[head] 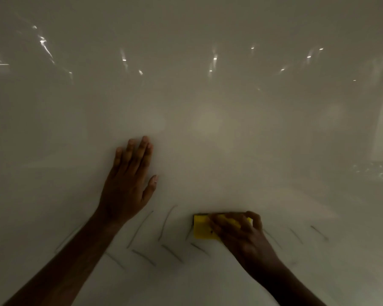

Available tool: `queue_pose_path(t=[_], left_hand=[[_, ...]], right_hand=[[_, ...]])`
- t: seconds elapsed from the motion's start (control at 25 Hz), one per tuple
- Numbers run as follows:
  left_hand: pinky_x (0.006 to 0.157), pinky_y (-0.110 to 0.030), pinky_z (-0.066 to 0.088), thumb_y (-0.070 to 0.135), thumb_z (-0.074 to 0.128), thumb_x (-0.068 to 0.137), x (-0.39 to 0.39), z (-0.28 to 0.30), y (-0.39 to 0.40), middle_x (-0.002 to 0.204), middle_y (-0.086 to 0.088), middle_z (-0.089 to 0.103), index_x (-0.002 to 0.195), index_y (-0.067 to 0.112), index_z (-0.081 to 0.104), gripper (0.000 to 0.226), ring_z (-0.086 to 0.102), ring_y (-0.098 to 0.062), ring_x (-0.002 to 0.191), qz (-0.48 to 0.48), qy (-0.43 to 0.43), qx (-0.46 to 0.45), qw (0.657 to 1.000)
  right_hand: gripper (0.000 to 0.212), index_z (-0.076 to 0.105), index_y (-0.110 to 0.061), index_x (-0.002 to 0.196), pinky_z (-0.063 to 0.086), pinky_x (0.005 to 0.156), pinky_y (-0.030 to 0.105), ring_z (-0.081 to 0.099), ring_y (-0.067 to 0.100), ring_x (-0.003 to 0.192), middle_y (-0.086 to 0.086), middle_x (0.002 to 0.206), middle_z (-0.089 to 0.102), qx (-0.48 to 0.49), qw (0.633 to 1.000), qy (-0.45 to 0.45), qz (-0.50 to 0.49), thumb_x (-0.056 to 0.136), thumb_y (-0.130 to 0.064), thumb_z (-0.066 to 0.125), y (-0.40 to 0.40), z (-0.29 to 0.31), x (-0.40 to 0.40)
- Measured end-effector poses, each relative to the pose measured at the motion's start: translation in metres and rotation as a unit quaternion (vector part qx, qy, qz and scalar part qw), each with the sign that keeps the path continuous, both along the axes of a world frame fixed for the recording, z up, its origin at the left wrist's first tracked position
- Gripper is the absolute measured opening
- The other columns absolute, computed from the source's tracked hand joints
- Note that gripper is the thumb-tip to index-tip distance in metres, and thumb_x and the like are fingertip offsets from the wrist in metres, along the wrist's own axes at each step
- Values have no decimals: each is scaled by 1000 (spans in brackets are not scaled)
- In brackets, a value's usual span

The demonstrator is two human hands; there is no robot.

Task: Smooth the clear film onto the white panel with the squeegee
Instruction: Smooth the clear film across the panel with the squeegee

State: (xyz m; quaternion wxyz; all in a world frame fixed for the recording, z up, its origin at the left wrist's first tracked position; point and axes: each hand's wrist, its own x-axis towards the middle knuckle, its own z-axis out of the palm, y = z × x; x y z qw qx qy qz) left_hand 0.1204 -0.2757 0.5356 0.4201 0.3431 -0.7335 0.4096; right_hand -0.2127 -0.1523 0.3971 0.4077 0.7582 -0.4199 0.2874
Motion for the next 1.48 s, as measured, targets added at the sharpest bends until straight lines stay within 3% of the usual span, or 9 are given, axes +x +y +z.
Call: queue_pose_path(t=[0.12, 0.4, 0.56, 0.72, 0.88, 1.04, 1.2, 1.32, 1.48], left_hand=[[134, -58, 11, 41, 37, 108, 36, -1, -6, 179, -17, 15, 170, 1, 18, 76, 15, -44, 164, 18, 30, 10, 999], [134, -61, 13, 42, 34, 110, 53, -7, -6, 180, -17, 12, 170, 1, 16, 75, 12, -44, 165, 16, 25, 20, 999], [134, -59, 15, 44, 34, 110, 62, -7, -10, 180, -16, 13, 170, 1, 17, 75, 13, -41, 165, 17, 7, 10, 1000], [134, -59, 15, 44, 35, 110, 80, -8, -15, 180, -16, 13, 170, 2, 18, 75, 11, -39, 166, 24, -4, 5, 1000], [134, -59, 12, 44, 34, 110, 82, -11, -16, 180, -16, 13, 170, 2, 18, 75, 9, -40, 166, 26, -7, 6, 1000], [134, -59, 13, 44, 36, 110, 83, -10, -16, 179, -16, 15, 170, 2, 19, 75, 12, -41, 166, 22, -6, 4, 1000], [134, -56, 13, 45, 38, 109, 90, -9, -19, 179, -16, 15, 170, 2, 18, 77, 16, -40, 165, 5, -14, 1, 1000], [134, -55, 11, 46, 37, 109, 116, -7, -24, 179, -18, 15, 170, 1, 18, 78, 18, -43, 164, 11, 11, -1, 1000], [134, -55, 8, 46, 36, 109, 153, -10, -30, 179, -19, 14, 170, 1, 15, 78, 19, -46, 163, 26, 27, 2, 999]], right_hand=[[52, 46, -25, 159, 40, 103, 52, 65, 27, 125, -10, 167, 41, 24, 997, 74, 2, 108, -20, 53, 10, -23, -25], [50, 55, -25, 153, 41, 99, 52, 63, 26, 126, -13, 163, 46, -57, 995, -77, -30, 105, -34, 63, -2, 67, 19], [58, 45, -28, 159, 38, 103, 50, 61, 23, 125, -15, 165, 43, -25, 1000, 4, 4, 104, -25, 65, -16, 32, 62], [50, 52, -23, 155, 49, 96, 54, 66, 26, 123, -10, 165, 45, 2, 997, 73, 20, 106, -19, 57, -1, -8, 35], [50, 54, -25, 154, 42, 100, 52, 64, 29, 124, -11, 164, 45, -28, 999, -4, -34, 104, -25, 61, 8, 31, 20], [53, 54, -28, 153, 44, 98, 53, 65, 26, 125, -16, 161, 49, -63, 993, -83, -47, 103, -39, 66, -15, 78, 74], [55, 51, -32, 155, 40, 99, 47, 62, 21, 120, -17, 162, 47, -34, 999, -20, -4, 103, -32, 69, -28, 36, 119], [59, 47, -33, 158, 40, 99, 48, 62, 20, 124, -19, 166, 40, 3, 1000, 29, 6, 103, -27, 68, -20, 4, 106], [58, 49, -32, 157, 42, 99, 51, 67, 26, 121, -17, 164, 42, -4, 1000, -5, -21, 102, -30, 67, -5, 23, 74]])
